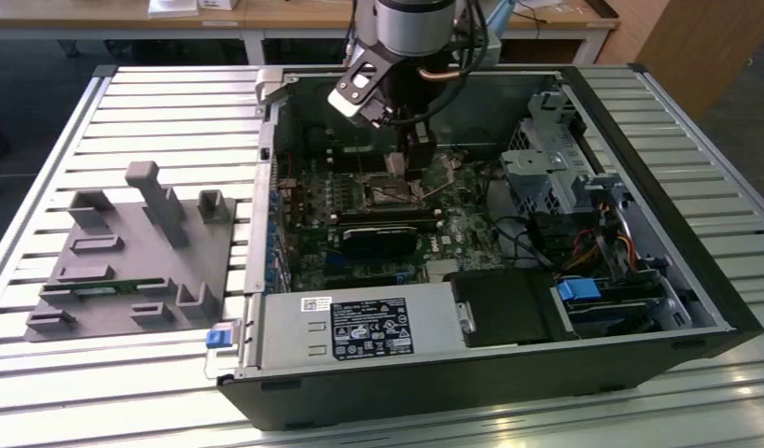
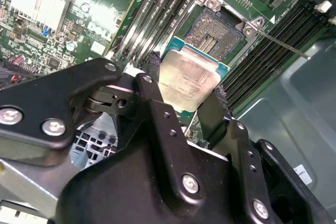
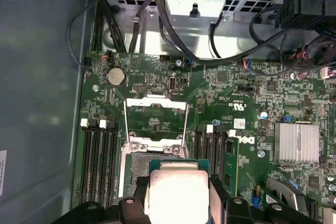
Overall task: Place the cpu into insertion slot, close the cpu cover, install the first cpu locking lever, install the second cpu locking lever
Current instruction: 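Place the cpu into insertion slot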
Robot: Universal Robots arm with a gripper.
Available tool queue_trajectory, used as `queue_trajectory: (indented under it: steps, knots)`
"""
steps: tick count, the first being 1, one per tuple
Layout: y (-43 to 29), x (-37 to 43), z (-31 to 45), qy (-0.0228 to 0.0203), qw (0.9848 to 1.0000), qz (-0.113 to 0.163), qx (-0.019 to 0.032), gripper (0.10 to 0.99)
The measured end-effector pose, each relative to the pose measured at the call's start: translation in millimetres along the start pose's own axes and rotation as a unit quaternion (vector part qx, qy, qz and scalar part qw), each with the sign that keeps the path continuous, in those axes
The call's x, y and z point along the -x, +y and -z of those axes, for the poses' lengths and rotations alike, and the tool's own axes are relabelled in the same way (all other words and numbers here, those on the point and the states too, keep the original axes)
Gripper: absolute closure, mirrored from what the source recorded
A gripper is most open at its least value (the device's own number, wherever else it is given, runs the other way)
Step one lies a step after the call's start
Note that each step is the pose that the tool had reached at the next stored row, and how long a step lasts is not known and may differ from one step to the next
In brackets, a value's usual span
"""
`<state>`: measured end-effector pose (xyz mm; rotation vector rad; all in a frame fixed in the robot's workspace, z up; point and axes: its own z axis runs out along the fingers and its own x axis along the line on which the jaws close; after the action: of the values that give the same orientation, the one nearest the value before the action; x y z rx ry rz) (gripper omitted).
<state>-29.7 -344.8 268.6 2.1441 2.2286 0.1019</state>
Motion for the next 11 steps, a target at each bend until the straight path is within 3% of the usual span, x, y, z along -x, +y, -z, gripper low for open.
queue_trajectory:
  steps: [11]
  knots:
    - [-1.5, -3.4, -9.6, -0.0003, 1.0, -0.001, -0.0001, 0.549]
